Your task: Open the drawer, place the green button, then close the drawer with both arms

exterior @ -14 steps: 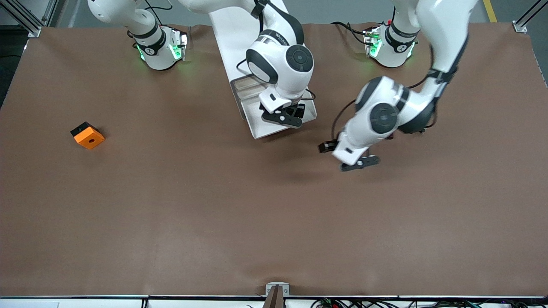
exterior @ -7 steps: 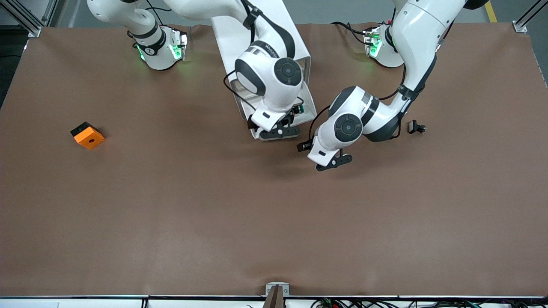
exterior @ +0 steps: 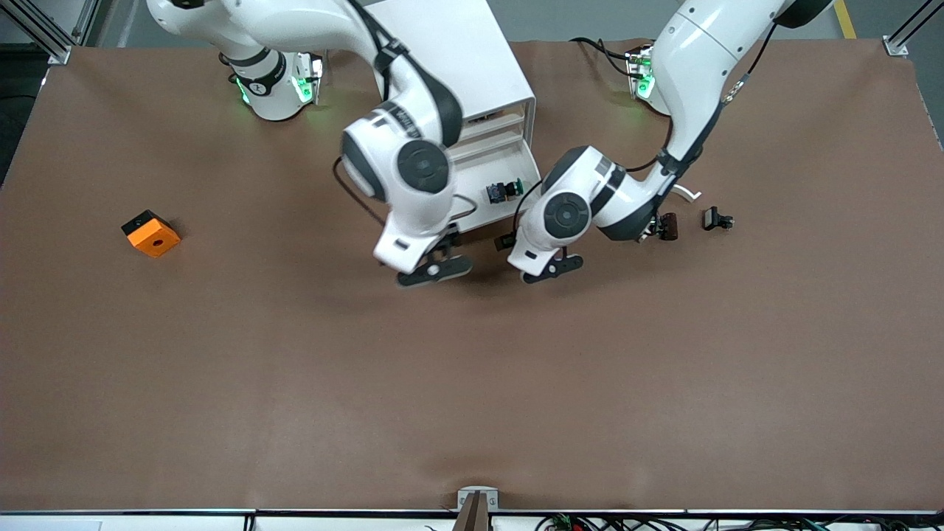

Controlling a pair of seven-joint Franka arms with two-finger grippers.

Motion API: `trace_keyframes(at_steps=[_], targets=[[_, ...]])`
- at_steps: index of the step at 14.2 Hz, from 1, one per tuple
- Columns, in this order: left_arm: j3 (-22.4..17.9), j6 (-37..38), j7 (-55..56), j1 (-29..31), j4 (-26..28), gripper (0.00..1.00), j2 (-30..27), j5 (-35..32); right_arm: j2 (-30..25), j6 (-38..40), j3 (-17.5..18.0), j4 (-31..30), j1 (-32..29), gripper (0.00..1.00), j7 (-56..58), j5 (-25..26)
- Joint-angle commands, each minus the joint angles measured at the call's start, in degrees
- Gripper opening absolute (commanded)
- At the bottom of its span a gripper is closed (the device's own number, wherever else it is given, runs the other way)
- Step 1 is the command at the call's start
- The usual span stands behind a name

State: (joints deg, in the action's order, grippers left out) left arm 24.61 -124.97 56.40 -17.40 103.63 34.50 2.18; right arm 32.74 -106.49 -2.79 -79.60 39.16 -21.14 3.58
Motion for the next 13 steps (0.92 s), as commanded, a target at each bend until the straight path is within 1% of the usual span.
trace_keyframes(at_steps=[1,5,9,13], targets=[[0.26,-0.37,2.74,-1.58,-0.01,1.00,0.13,0.55,-1.97,0.93,1.30,-0.29,-6.35,1.00,6.70,-0.06],[0.78,-0.02,5.38,-3.96,0.61,1.00,-0.04,0.55,-3.47,1.63,1.21,-0.20,-12.16,1.00,7.69,0.03],[4.20,-0.02,8.37,-4.05,1.84,1.00,0.05,0.99,-5.31,5.66,1.12,-0.11,-17.79,1.00,10.22,0.12],[8.25,-0.02,12.58,-4.05,3.15,1.00,0.05,0.99,-9.79,11.03,1.12,-0.11,-24.03,1.00,11.81,0.64]])
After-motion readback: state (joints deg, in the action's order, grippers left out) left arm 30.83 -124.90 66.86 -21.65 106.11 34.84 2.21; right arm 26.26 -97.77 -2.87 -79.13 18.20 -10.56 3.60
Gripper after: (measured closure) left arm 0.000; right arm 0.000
